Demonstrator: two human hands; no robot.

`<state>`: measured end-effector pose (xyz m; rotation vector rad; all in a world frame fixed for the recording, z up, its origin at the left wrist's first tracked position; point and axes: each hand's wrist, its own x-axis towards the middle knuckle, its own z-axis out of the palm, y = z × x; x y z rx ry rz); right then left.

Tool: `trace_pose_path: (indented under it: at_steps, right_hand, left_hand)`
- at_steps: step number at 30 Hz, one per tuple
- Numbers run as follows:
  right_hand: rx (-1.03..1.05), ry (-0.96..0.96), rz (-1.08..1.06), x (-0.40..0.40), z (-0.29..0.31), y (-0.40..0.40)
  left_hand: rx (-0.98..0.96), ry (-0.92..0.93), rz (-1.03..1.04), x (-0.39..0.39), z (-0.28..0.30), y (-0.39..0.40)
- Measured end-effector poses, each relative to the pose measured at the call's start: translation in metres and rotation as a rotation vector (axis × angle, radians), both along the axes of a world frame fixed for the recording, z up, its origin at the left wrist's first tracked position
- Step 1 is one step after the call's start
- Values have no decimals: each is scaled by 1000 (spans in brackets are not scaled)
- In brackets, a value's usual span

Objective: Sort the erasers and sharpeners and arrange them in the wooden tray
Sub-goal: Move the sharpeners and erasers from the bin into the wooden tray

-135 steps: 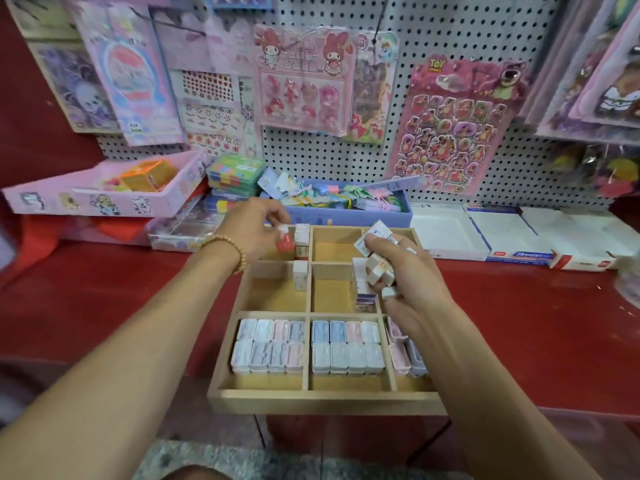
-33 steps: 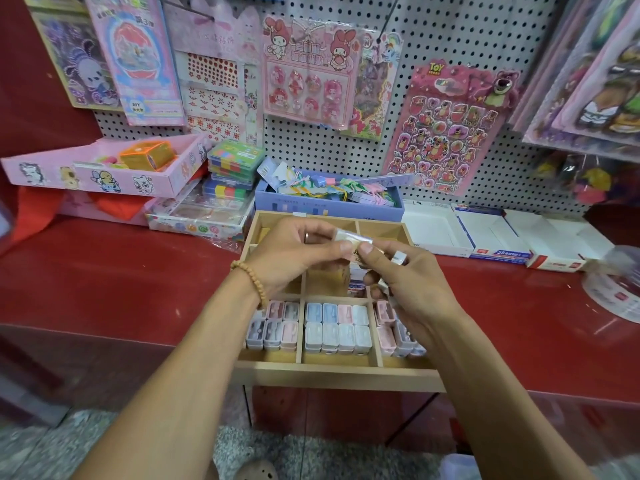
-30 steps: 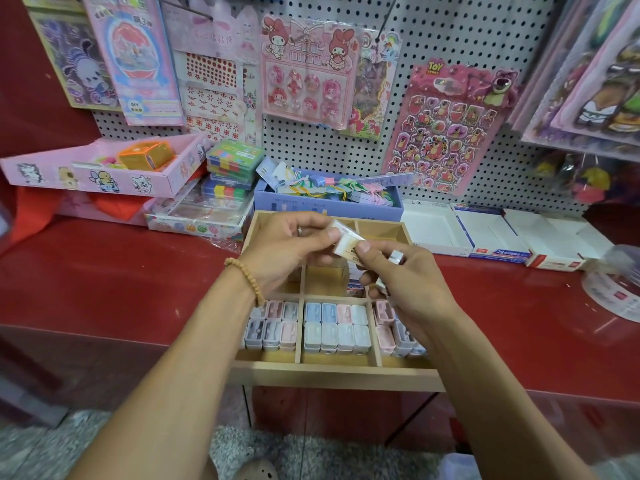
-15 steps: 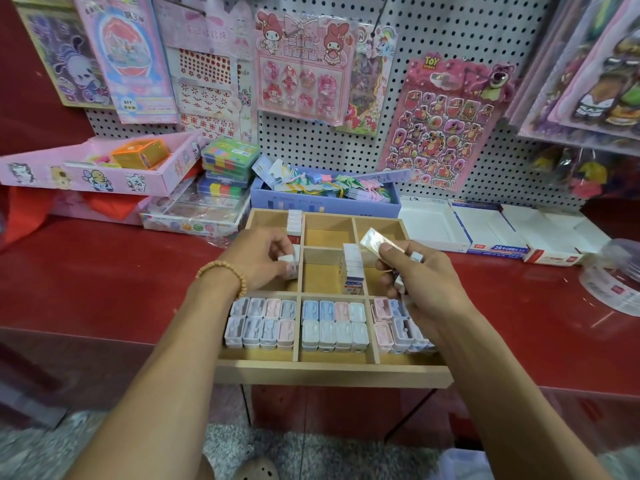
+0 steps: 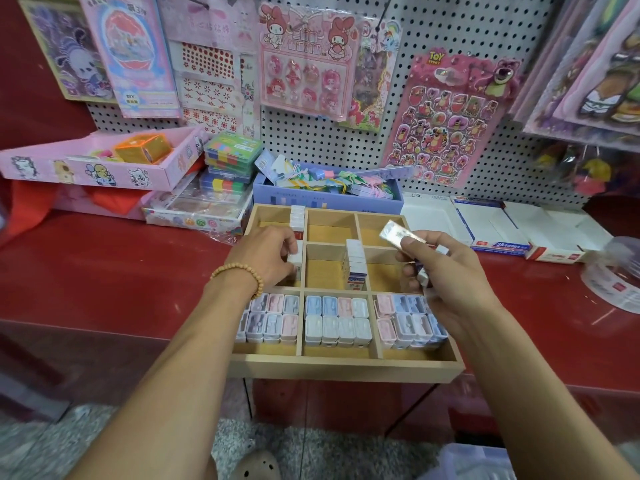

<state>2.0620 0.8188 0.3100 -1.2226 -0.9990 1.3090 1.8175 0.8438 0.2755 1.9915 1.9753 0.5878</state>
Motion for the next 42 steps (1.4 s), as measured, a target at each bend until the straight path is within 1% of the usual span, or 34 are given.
trace_pose_path:
  at_steps: [3, 4, 5, 6, 7, 8, 9, 10, 11, 12, 14, 16, 18, 20, 22, 24, 26, 28, 30, 32, 36, 39, 42]
  right_hand:
    - [10, -10, 12, 7, 1, -1]
    - [17, -15, 12, 10, 0, -2]
    - [23, -18, 12, 12, 0, -3]
    - [26, -19, 12, 15, 0, -4]
    - [28, -19, 16, 17, 0, -6]
    - [29, -18, 21, 19, -1, -8]
    - [29, -13, 28, 21, -1, -10]
    - [28, -6, 37, 24, 0, -12]
    - [27, 0, 45, 26, 0, -14]
    - [28, 9, 52, 28, 1, -15]
    - [31, 32, 44, 34, 2, -17]
    - [24, 54, -7, 40, 2, -19]
    - [-11, 46, -113, 49, 0, -18]
    - [-86, 54, -225, 61, -3, -17]
    - [-182, 174, -272, 73, -7, -16]
    - [-231, 335, -255, 82, -9, -17]
    - [-225, 421, -217, 86, -12, -18]
    - [-209, 409, -209, 88, -17, -18]
    - [-210, 314, -228, 87, -19, -16]
    - [-206, 263, -233, 85, -19, -13]
    - [-190, 255, -181, 87, -27, -8]
    - [-207, 201, -156, 89, -37, -3]
    - [-223, 232, -149, 93, -44, 1]
  left_hand:
    - [-59, 107, 8, 1, 11, 0]
    - [-53, 123, 14, 4, 15, 0]
    - [-5, 107, 23, 8, 20, 1]
    - [71, 36, 32, 15, 27, 0]
    - [139, -95, 34, 25, 34, -3]
    - [180, -280, 20, 38, 41, -6]
    - [169, -486, -20, 51, 48, -10]
    - [101, -662, -86, 65, 54, -14]
    - [7, -777, -165, 78, 57, -18]
    - [-78, -835, -244, 90, 58, -21]
    - [-150, -857, -344, 110, 56, -23]
    - [-147, -876, -358, 122, 54, -20]
    - [-118, -894, -333, 128, 54, -15]
    - [-85, -847, -314, 131, 52, -11]
    - [-60, -701, -306, 133, 49, -7]
    - [-40, -527, -304, 135, 44, -3]
    - [-10, -353, -300, 135, 40, 1]
    - [20, -179, -283, 135, 38, 6]
    - [49, -56, -249, 134, 35, 12]
    - [78, 6, -220, 135, 33, 19]
    - [100, 104, -193, 141, 27, 35]
    - [62, 131, -191, 145, 21, 48]
    - [40, 152, -205, 150, 14, 56]
